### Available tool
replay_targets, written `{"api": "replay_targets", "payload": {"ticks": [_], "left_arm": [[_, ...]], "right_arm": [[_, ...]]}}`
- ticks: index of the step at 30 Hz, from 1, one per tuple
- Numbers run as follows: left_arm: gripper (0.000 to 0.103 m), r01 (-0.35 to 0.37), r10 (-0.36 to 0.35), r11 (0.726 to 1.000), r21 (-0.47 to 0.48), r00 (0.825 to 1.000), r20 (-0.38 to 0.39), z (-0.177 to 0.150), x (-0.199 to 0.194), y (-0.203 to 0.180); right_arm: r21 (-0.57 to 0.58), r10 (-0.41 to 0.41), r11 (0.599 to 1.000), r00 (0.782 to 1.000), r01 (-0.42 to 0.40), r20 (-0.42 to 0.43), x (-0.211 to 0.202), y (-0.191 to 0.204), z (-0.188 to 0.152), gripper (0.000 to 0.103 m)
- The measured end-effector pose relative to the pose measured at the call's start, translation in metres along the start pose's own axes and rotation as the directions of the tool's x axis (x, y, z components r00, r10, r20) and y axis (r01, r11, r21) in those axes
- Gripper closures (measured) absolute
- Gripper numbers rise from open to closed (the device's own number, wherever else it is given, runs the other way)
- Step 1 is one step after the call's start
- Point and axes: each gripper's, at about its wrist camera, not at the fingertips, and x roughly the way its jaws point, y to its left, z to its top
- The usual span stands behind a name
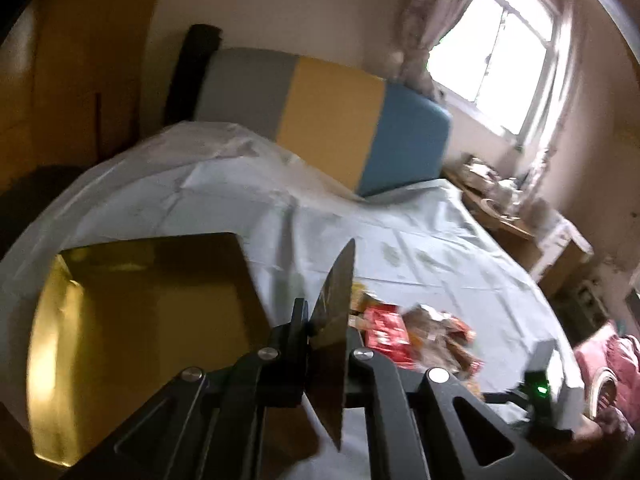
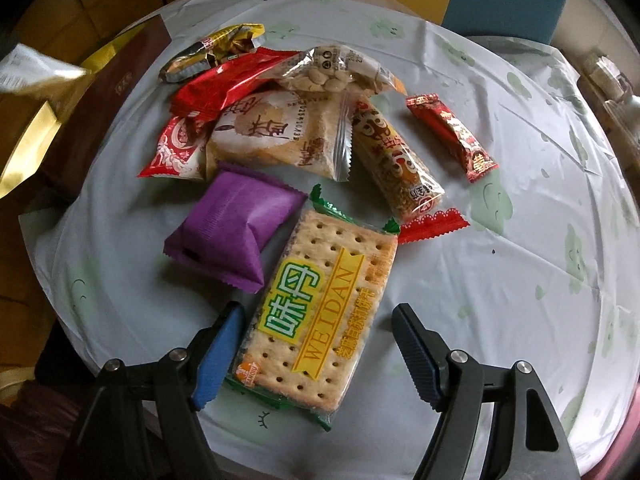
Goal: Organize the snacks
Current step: 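Carry the white packet into the gold box and open the left gripper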
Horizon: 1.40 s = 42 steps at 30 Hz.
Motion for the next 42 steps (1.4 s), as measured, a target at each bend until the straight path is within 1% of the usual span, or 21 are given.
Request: {"api": "replay_targets", "payload": {"ticks": [1,2,5,6,8,10,11,12,13,14,17,18,21,24,26,28,31,36,39,41,42], "left_arm": [[0.096,-0.026,0.026,1.0,-0.011,1.0,0.002,0.003,0.002,0.007],[0.096,-0.078,0.079,0.996,-0.038,0.997,0.019,0.005,0.004,0.017],[0.093,-0.13,0.135,0.985,-0.112,0.99,0.041,0.012,0.011,0.046],[0.093,-0.133,0.137,0.985,-0.112,0.99,0.033,0.014,0.016,0.05],[0.085,-0.153,0.155,0.984,-0.097,0.988,0.021,0.017,0.025,0.055],[0.078,-0.155,0.156,0.985,-0.073,0.988,-0.001,0.021,0.036,0.054],[0.076,-0.174,0.174,0.982,-0.07,0.985,-0.007,0.024,0.043,0.055],[0.075,-0.178,0.177,0.981,-0.074,0.984,-0.015,0.026,0.046,0.056],[0.071,-0.168,0.167,0.982,-0.086,0.986,-0.025,0.029,0.049,0.057],[0.068,-0.157,0.156,0.982,-0.1,0.988,-0.024,0.031,0.05,0.058],[0.066,-0.117,0.119,0.985,-0.127,0.993,0.009,0.039,0.044,0.063],[0.065,-0.12,0.124,0.985,-0.126,0.992,0.031,0.042,0.039,0.066],[0.065,-0.215,0.231,0.963,-0.159,0.969,0.087,0.054,0.019,0.083],[0.065,-0.242,0.272,0.94,-0.24,0.957,0.103,0.055,-0.005,0.107],[0.065,-0.261,0.294,0.93,-0.259,0.951,0.096,0.048,-0.014,0.116],[0.065,-0.278,0.306,0.922,-0.269,0.95,0.067,0.035,-0.019,0.121],[0.065,-0.299,0.313,0.92,-0.254,0.95,0.018,0.01,-0.02,0.12],[0.065,-0.295,0.286,0.941,-0.167,0.955,-0.074,-0.035,-0.012,0.093],[0.065,-0.266,0.257,0.958,-0.109,0.962,-0.094,-0.056,-0.01,0.069],[0.064,-0.246,0.238,0.967,-0.071,0.966,-0.102,-0.069,-0.009,0.053],[0.063,-0.237,0.231,0.971,-0.046,0.967,-0.104,-0.075,-0.008,0.044]], "right_arm": [[-0.001,-0.001,1.0,1.0,0.001,0.0,0.0,0.0,0.0,0.027],[-0.001,-0.001,1.0,1.0,0.001,0.0,0.0,0.0,0.0,0.027],[-0.002,-0.001,1.0,1.0,0.001,-0.001,0.0,-0.001,0.001,0.027],[-0.005,-0.007,1.0,1.0,0.007,0.0,0.0,0.0,0.001,0.027],[-0.007,-0.009,1.0,1.0,0.009,0.002,0.0,0.0,0.001,0.027],[-0.006,-0.007,1.0,1.0,0.007,0.002,0.001,0.0,0.001,0.027],[-0.005,-0.006,1.0,1.0,0.006,0.002,0.002,0.0,0.001,0.026],[-0.004,-0.007,1.0,1.0,0.007,0.002,0.002,0.0,0.001,0.026],[-0.004,-0.007,1.0,1.0,0.007,0.002,0.002,-0.001,0.001,0.026],[-0.002,-0.007,1.0,1.0,0.007,0.004,0.002,-0.001,0.001,0.026],[0.002,-0.008,1.0,1.0,0.008,0.011,0.004,-0.002,0.001,0.026],[0.003,-0.007,1.0,1.0,0.007,0.012,0.004,-0.002,0.001,0.026],[0.002,-0.007,1.0,1.0,0.007,0.013,0.004,-0.003,0.0,0.026],[0.005,-0.006,1.0,1.0,0.006,0.014,0.004,-0.003,0.0,0.026],[0.005,-0.007,1.0,1.0,0.007,0.014,0.004,-0.003,0.0,0.025],[0.005,-0.007,1.0,1.0,0.007,0.014,0.005,-0.003,0.0,0.025],[0.007,-0.007,1.0,1.0,0.007,0.014,0.005,-0.003,0.001,0.024],[0.009,-0.007,1.0,1.0,0.007,0.015,0.005,-0.004,0.001,0.024],[0.015,-0.012,1.0,1.0,0.012,0.017,0.006,-0.004,0.001,0.024],[0.022,-0.008,1.0,1.0,0.008,0.016,0.005,-0.004,0.001,0.029],[0.023,-0.006,1.0,1.0,0.005,0.019,0.002,-0.002,0.0,0.039]]}}
